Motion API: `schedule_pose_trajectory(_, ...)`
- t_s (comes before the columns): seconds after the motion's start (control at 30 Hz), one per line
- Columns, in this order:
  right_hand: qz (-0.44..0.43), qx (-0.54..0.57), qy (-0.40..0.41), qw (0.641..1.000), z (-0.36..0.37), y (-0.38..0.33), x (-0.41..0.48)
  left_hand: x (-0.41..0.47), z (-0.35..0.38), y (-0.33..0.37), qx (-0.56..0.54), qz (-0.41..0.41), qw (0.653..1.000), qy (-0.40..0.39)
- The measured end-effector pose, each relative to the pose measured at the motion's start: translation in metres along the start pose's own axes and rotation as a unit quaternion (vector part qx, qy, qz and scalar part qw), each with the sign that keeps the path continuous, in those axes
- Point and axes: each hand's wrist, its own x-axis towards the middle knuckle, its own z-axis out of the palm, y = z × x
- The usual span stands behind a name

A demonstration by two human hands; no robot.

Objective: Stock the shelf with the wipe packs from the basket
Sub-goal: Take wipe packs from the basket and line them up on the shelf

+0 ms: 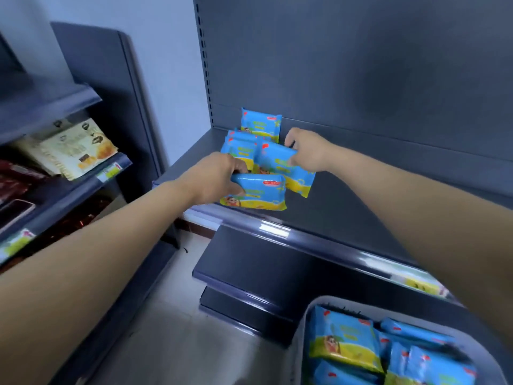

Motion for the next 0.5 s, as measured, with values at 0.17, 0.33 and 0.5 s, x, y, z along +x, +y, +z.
schedule_pose_trajectory(0.17, -0.003, 0.052, -0.005, 0.999, 0.034, -0.022, 0.074, 0.037, -0.021, -0.065, -0.021, -0.019, 0.999, -0.015)
schedule_pose_trajectory(0.33, 0.005, 0.087, -0.044, 0.995, 0.054, -0.029, 0.118, 0.066, -0.031, -0.106, -0.067, -0.031, 0.997, -0.025)
schedule_pose_trajectory(0.5, 0.031, 0.076, -0.035, 0.996, 0.062, -0.029, 0.145, 0.090, -0.028, -0.129, -0.077, -0.033, 0.995, -0.054)
